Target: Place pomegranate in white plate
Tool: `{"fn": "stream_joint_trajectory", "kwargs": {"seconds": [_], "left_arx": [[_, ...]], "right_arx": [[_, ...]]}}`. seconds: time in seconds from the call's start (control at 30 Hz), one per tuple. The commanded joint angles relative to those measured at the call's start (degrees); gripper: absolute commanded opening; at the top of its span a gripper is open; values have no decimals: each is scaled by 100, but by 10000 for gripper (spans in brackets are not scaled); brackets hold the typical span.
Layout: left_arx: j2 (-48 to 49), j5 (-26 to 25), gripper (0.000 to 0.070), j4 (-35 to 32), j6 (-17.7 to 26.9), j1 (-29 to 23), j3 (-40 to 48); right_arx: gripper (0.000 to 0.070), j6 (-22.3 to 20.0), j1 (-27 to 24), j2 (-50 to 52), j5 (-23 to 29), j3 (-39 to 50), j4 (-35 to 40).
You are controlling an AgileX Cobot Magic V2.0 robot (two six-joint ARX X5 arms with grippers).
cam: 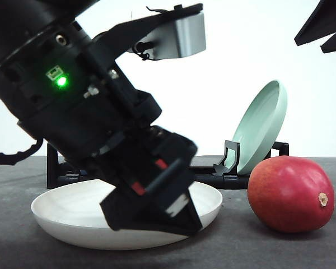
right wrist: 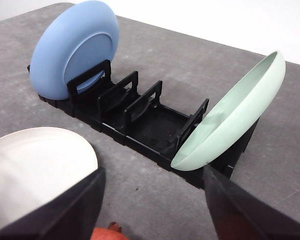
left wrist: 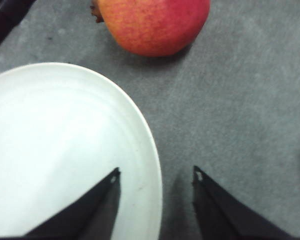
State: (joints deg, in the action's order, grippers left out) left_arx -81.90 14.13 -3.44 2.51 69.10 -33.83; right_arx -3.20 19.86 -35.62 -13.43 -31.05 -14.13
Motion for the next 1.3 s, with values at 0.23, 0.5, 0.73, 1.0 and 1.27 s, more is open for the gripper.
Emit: {"fn": "stream_joint_trajectory", "kwargs": {"seconds": [0.23,0.5,0.73,1.0,1.27], "left_arx": [[510,-1343,362,700,-1997,-406,-292],[1609,-1476,361,1915,-1909,-1354,-292],[2718,-1516,362,2944,-1328,-2622,-292],[3750,-2241,362,3728,-912,-4281,-292],[4133,-2474,361,4075,-766,-5363,-292]], "right_arx": [[396,-20,26,-27,13,-87,7],[396,-20,26,-28,11,-87,-350],[397,155,26,-28,-3,-87,-683],[400,1007,28,-28,-157,-87,-1004],[402,1666,392,-208,-276,-290,-1793]]}}
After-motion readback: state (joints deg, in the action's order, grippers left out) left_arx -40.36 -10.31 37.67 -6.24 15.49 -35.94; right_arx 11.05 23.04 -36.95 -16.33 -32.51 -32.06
